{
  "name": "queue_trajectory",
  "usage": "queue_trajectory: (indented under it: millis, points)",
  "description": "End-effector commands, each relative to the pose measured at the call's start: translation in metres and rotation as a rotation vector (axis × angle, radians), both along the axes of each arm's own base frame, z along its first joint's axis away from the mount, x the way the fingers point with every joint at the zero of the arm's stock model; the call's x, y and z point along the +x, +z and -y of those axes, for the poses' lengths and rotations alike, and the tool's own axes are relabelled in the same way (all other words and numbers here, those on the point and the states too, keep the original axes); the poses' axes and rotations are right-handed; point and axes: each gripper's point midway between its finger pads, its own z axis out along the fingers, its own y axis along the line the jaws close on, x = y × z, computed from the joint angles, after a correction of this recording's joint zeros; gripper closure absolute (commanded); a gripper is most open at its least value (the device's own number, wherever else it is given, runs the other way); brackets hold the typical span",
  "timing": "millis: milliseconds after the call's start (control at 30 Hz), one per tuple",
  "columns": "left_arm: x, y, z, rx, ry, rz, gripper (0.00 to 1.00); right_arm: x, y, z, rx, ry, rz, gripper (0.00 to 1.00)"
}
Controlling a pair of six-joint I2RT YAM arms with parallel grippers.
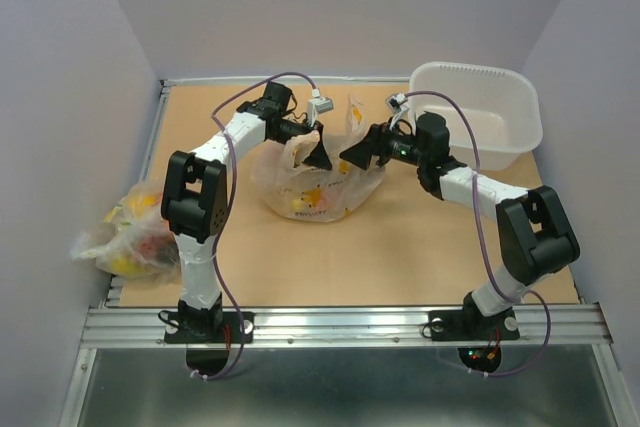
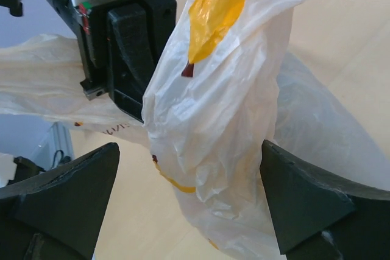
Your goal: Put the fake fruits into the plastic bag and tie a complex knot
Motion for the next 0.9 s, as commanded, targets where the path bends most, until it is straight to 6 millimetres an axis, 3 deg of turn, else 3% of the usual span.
queue_trajectory:
  millis: [0, 167, 400, 467, 633, 867]
  points:
    - [-0.002, 0.019, 0.001, -0.038, -0.006, 0.038, 1.0, 0.016, 0.015, 0.005, -0.048, -0.044, 0.13, 0.0]
    - [-0.003, 0.021, 0.001, -0.041, -0.006, 0.041, 1.0, 0.029, 0.013, 0.01, -0.067, -0.106, 0.168, 0.0]
    - [-0.001, 0.026, 0.001, -0.041, 0.003, 0.045, 1.0, 0.03, 0.048, 0.04, -0.069, -0.166, 0.227, 0.0]
    - [-0.002, 0.027, 0.001, -0.043, 0.0, 0.05, 1.0, 0.032, 0.044, 0.042, -0.085, -0.141, 0.163, 0.0]
    - [0.0, 0.025, 0.002, -0.041, 0.0, 0.047, 1.0, 0.013, 0.037, 0.032, -0.032, 0.053, 0.06, 0.0]
    - [-0.001, 0.026, 0.004, -0.05, -0.007, 0.041, 1.0, 0.002, 0.028, 0.016, 0.074, 0.197, -0.034, 0.0]
